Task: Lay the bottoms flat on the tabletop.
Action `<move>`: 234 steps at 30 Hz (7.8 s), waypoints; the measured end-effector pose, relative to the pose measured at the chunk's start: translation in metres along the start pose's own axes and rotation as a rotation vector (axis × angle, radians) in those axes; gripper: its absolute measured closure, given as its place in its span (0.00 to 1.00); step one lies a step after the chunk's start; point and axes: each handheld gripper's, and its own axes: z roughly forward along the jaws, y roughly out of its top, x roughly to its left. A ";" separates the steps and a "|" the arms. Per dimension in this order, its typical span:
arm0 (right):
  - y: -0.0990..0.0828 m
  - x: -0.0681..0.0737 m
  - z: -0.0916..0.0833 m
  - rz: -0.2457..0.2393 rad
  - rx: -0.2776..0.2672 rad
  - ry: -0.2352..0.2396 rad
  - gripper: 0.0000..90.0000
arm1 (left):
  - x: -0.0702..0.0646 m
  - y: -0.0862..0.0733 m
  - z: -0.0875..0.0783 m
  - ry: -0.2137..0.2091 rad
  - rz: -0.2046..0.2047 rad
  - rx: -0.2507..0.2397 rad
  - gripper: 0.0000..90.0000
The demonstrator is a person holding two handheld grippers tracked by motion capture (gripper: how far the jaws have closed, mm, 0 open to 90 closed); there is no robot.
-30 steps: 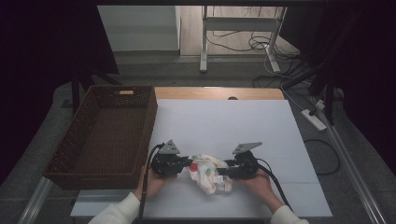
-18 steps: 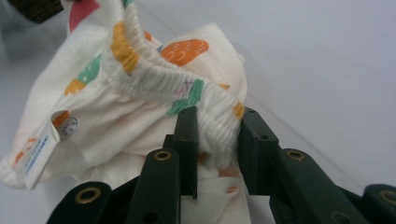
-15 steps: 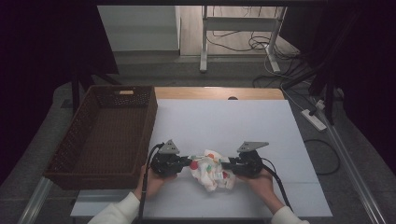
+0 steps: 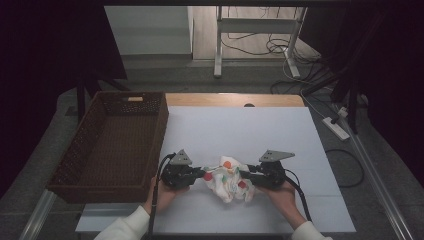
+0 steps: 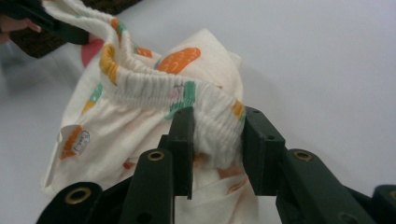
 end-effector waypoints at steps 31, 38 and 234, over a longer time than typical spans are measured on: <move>-0.004 -0.002 0.000 0.008 0.033 -0.036 0.81 | -0.002 -0.001 0.005 -0.019 0.007 0.036 0.89; -0.003 -0.003 -0.002 0.005 0.018 -0.040 0.81 | -0.002 -0.001 0.005 -0.017 0.007 0.033 0.89; 0.082 -0.047 -0.037 0.041 -0.261 -0.123 0.82 | 0.035 0.072 -0.006 0.019 -0.102 -0.193 0.95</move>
